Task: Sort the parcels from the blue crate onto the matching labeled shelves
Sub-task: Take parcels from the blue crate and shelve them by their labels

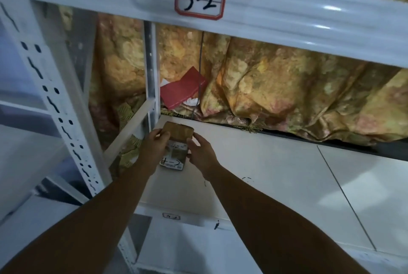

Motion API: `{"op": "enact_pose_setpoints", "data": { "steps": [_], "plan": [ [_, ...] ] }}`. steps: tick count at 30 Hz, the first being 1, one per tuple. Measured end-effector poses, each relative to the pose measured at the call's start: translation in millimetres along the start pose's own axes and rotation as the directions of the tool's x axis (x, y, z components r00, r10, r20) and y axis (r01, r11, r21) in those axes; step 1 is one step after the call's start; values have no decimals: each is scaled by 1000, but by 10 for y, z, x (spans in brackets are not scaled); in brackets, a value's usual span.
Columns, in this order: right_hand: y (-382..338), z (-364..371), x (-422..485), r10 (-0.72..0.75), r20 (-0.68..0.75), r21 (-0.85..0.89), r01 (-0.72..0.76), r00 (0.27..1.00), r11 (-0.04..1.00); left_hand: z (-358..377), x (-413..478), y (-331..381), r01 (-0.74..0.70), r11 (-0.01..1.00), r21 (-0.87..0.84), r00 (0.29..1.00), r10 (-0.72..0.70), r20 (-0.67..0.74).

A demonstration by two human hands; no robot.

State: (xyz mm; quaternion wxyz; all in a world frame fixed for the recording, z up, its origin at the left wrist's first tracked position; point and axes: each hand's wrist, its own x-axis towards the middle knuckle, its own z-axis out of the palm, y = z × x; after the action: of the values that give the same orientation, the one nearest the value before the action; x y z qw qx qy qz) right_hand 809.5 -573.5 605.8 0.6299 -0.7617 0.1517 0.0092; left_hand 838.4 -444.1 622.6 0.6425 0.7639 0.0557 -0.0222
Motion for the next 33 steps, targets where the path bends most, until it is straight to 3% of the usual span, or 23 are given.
{"op": "enact_pose_setpoints", "data": {
  "steps": [4,10,14,17,19,22,25,27,29,31,33],
  "plan": [
    [-47,95,144,77,-74,-43,-81,994,996,12,132,-65,38,999,21,998,-37,-56],
    [-178,123,221,210,-130,64,-203,969,977,31,242,-25,28,1000,7,997,-28,-66],
    [-179,114,186,180,-142,-40,-187,973,981,13,225,-39,39,999,-2,998,-39,-46],
    [-180,96,117,163,-135,28,-161,977,987,-19,143,-69,60,993,-106,998,-63,-24],
    [-200,53,0,117,-184,63,-107,976,992,-6,15,-91,4,992,-129,1000,-7,-22],
    [-152,-46,-103,67,-295,12,-66,953,998,-4,-220,-113,-149,988,39,977,153,-150],
    [-34,-167,-235,13,-281,-187,-68,960,980,-25,-424,-228,-272,860,431,911,375,-173],
    [60,-269,-349,-62,-192,-464,-35,979,885,-68,-521,-374,-238,630,739,876,468,-117],
    [145,-374,-477,-161,-64,-733,63,985,677,-106,-682,-460,-195,493,848,893,447,-55],
    [201,-453,-615,-209,122,-858,209,970,470,-158,-889,-516,-168,402,900,910,414,-15],
    [206,-500,-756,-207,319,-864,374,925,337,-203,-1162,-509,-114,312,943,932,362,-7]
  ]
}}
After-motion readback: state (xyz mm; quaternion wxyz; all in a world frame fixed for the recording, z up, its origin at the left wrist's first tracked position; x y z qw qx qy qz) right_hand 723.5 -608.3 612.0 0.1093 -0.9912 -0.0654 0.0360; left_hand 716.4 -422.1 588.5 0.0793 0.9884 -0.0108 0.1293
